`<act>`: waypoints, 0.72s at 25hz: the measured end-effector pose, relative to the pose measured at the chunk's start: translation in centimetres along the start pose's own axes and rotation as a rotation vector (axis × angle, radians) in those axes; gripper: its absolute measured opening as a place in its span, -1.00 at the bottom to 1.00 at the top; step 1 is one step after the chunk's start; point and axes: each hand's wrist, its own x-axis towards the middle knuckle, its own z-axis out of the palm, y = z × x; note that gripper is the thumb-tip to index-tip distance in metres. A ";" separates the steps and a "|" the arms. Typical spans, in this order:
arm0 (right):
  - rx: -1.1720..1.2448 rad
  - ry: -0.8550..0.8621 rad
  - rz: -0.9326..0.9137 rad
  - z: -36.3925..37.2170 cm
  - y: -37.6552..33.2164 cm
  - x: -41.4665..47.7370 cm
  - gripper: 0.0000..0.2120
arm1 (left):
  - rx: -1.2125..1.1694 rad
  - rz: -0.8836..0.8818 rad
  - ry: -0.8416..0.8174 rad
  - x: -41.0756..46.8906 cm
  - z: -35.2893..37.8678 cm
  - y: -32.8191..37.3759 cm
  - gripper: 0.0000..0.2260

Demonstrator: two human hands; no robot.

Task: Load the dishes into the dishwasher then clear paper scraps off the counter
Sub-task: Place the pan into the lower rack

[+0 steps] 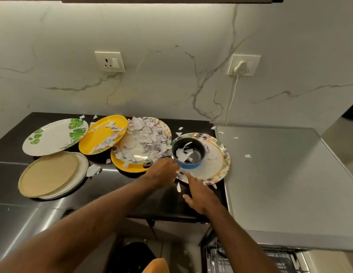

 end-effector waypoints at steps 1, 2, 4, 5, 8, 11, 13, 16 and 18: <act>-0.074 -0.031 0.019 0.6 -0.1 0.6 -0.22 | -0.018 -0.048 0.035 0.1 -0.1 -1.4 -0.69; -0.142 -0.045 0.026 1.1 -0.2 1.1 -0.28 | -0.039 -0.111 0.078 0.1 -0.1 -3.1 -0.63; -0.221 -0.027 0.051 1.6 -0.8 2.3 -0.38 | -0.124 -0.190 0.066 0.4 0.0 -6.4 -0.57; -0.240 -0.019 0.068 1.6 -1.2 2.8 -0.42 | -0.180 -0.215 0.019 0.5 0.2 -7.4 -0.58; -0.250 -0.024 0.099 1.3 -1.9 4.0 -0.47 | -0.355 -0.234 -0.052 1.3 0.7 -9.4 -0.67; -0.232 -0.042 0.113 1.1 -1.6 4.4 -0.51 | -0.553 -0.348 -0.015 2.2 0.4 -10.4 -0.71; -0.201 -0.031 0.119 1.1 -1.3 4.6 -0.54 | -0.577 -0.446 0.037 2.5 0.7 -10.8 -0.64; -0.166 -0.010 0.128 1.1 -1.3 4.7 -0.61 | -0.537 -0.371 -0.039 3.2 1.7 -10.9 -0.44; -0.152 0.009 0.133 1.4 -1.5 4.6 -0.63 | -0.504 -0.341 -0.157 3.7 2.1 -10.5 -0.39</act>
